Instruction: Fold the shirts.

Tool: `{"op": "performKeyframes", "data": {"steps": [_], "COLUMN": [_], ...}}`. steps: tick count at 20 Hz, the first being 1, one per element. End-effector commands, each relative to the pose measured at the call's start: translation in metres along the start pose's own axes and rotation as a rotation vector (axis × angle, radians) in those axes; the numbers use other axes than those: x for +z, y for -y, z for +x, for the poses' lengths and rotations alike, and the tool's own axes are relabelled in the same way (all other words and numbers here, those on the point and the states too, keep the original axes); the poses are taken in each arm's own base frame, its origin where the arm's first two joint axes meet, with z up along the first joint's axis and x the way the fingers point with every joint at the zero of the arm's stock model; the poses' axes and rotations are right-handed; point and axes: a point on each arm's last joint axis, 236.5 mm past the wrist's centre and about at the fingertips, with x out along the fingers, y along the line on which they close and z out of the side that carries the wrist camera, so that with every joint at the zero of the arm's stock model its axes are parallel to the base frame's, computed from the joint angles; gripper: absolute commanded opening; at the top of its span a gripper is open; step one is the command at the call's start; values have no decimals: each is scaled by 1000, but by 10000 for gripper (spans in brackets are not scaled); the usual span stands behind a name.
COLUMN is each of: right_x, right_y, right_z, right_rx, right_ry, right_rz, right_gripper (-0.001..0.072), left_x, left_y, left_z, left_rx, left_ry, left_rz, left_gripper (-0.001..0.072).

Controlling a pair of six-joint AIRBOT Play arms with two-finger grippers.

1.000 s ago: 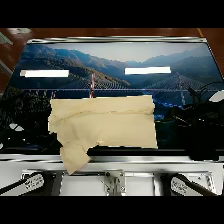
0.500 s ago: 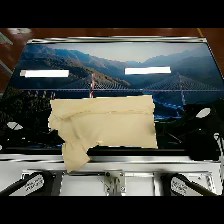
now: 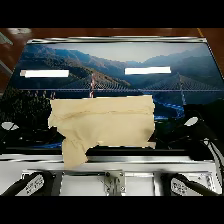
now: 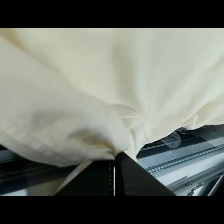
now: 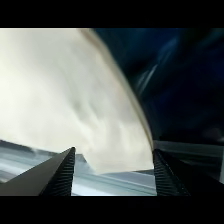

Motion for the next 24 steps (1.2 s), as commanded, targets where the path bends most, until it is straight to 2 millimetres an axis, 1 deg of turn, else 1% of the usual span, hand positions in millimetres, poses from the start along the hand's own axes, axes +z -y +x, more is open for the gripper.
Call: {"op": "performKeyframes", "data": {"steps": [1, 2, 3, 4, 5, 6, 7, 8, 10, 12, 13, 15, 17, 21, 23, 24], "right_x": [1, -3, -7, -9, -8, -4, 5, 18, 50, 76, 89, 111, 134, 186, 205, 213], "right_y": [-14, -15, -19, -22, -26, -34, -43, -54, -81, -94, -98, -104, -111, -121, -126, -131], "right_z": [19, 20, 20, 17, 12, 2, -10, -24, -56, -77, -84, -90, -97, -112, -113, -110], "right_rx": [-21, -23, -7, 3, 12, 21, 25, 29, 47, 42, 39, 39, 38, 35, 23, 11], "right_ry": [8, -7, -26, -37, -43, -26, 15, 76, 227, 319, 352, 385, 420, 547, 582, 597], "right_rz": [-48, -63, -78, -86, -128, -179, -225, -260, -297, -307, -307, -307, -315, -312, -328, -346], "right_gripper": [486, 468, 247, 68, 65, 64, 64, 64, 64, 63, 63, 63, 63, 63, 63, 64], "left_x": [4, 5, 7, 11, 17, 26, 39, 54, 78, 93, 99, 115, 134, 178, 200, 210], "left_y": [8, 8, 9, 11, 14, 20, 28, 39, 60, 75, 81, 88, 90, 86, 84, 84], "left_z": [-2, -3, -4, -6, -11, -18, -30, -44, -70, -85, -89, -91, -88, -80, -77, -73], "left_rx": [-27, -26, -25, -24, -23, -20, -16, -9, -1, 2, 3, 9, 8, -10, -17, -34], "left_ry": [22, 25, 30, 40, 56, 80, 116, 163, 238, 283, 294, 317, 319, 315, 317, 314], "left_rz": [6, 8, 11, 24, 55, 94, 148, 199, 261, 296, 314, 334, 334, 296, 290, 280], "left_gripper": [43, 43, 43, 43, 43, 42, 42, 42, 42, 42, 42, 42, 42, 42, 42, 42]}}
